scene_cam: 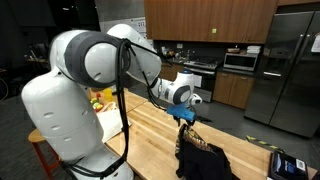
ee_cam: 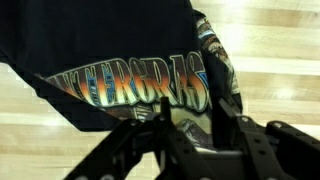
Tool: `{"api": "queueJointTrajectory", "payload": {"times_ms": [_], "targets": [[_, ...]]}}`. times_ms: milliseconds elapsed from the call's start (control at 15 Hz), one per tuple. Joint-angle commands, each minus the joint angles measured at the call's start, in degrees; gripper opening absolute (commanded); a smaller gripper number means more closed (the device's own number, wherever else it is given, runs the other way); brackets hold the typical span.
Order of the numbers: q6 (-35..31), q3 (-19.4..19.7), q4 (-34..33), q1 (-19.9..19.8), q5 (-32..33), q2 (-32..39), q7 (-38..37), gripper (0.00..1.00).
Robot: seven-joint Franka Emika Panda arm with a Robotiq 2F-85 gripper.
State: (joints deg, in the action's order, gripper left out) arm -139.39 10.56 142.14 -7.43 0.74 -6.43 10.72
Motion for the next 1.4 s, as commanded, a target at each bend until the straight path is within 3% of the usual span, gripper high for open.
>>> {"api": "queueJointTrajectory", "payload": {"times_ms": [0,133,267,400,467,667,1000,1133,1333], "targets": [[3.0,-5.1,-2.1,4.2,0.6,-1.9,1.7,0.80],[5.1,-8.8,-4.5,7.5,0.1,-1.6,1.7,0.93],[7.4,-12.5,-7.5,11.3,-1.4,-0.7,2.9,1.00],[9.1,-15.3,-11.1,14.5,-2.3,1.5,4.7,1.00],[6.8,-14.1,-7.8,12.7,-1.0,-0.3,1.8,1.00],[8.0,-16.2,-9.8,15.0,-1.2,0.6,1.9,1.00],[8.0,-15.4,-10.1,14.3,-1.2,1.3,3.5,1.00],[9.9,-17.1,-13.0,16.0,0.7,3.0,8.4,1.00],[9.7,-20.6,-15.9,19.5,-3.2,5.6,12.8,1.00]]}}
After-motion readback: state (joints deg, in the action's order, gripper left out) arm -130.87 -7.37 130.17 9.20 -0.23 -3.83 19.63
